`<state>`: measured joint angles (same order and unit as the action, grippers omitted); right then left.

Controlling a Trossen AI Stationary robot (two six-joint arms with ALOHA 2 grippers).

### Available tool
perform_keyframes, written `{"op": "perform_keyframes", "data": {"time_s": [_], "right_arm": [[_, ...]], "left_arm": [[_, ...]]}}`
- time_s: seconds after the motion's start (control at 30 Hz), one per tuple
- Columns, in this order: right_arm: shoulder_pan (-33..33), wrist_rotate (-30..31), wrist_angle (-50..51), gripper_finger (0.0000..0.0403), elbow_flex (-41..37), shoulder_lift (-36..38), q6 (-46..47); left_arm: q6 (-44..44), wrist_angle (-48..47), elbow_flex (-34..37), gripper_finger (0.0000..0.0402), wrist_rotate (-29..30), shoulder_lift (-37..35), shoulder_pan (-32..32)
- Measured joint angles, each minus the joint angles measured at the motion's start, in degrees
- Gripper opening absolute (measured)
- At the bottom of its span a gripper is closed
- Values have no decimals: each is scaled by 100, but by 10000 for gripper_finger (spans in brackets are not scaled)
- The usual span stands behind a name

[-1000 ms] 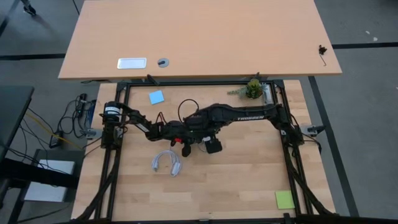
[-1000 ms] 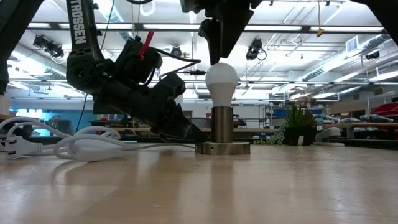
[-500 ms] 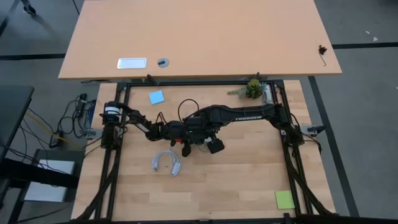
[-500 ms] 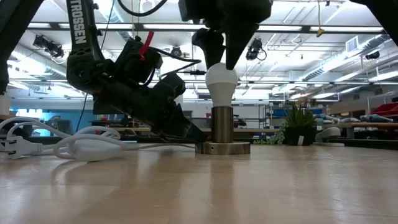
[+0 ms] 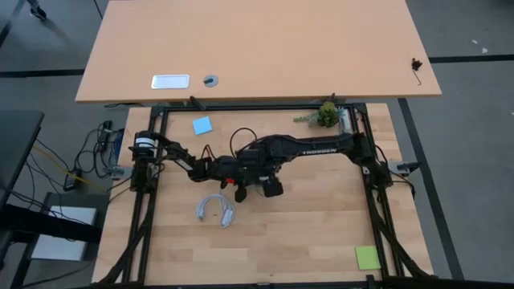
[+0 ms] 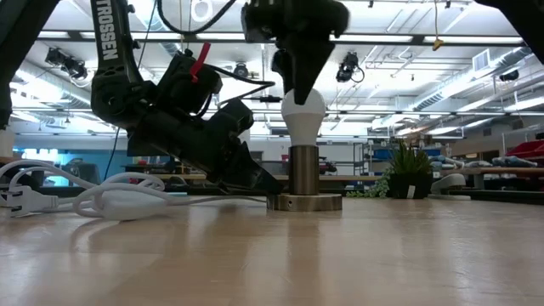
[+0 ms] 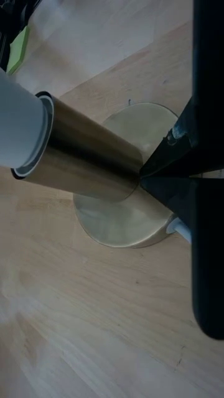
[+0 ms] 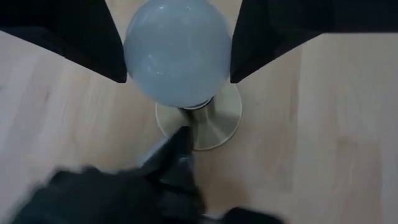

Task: Screw lightbulb
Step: Insert the light bulb into the lamp

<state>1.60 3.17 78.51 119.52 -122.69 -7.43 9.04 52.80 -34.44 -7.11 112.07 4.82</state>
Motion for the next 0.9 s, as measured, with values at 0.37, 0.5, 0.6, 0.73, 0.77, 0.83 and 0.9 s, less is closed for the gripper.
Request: {"op": "perform_keyframes", "data": {"time_s": [0.37, 0.5, 0.6, 0.73, 0.77, 0.83, 0.9], "right_arm": [[-88, -23, -37, 291, 22, 2, 2924], [-63, -90, 103, 313, 301, -9, 2324], [-50, -83, 354, 327, 643, -9, 1353], [-8, -9, 518, 339, 810, 2, -388], [5, -3, 550, 341, 805, 1, -749], [34, -11, 491, 342, 739, 0, -1273], [53, -17, 404, 342, 574, 7, -1590]], "left_arm": [[2, 0, 0, 7, 0, 0, 0], [2, 0, 0, 8, 0, -2, 0], [2, 0, 0, 8, 0, -2, 0], [1, 0, 0, 8, 0, 0, 0], [1, 0, 0, 8, 0, 0, 0], [2, 0, 0, 8, 0, -2, 0], [1, -2, 0, 8, 0, -2, 0]]}}
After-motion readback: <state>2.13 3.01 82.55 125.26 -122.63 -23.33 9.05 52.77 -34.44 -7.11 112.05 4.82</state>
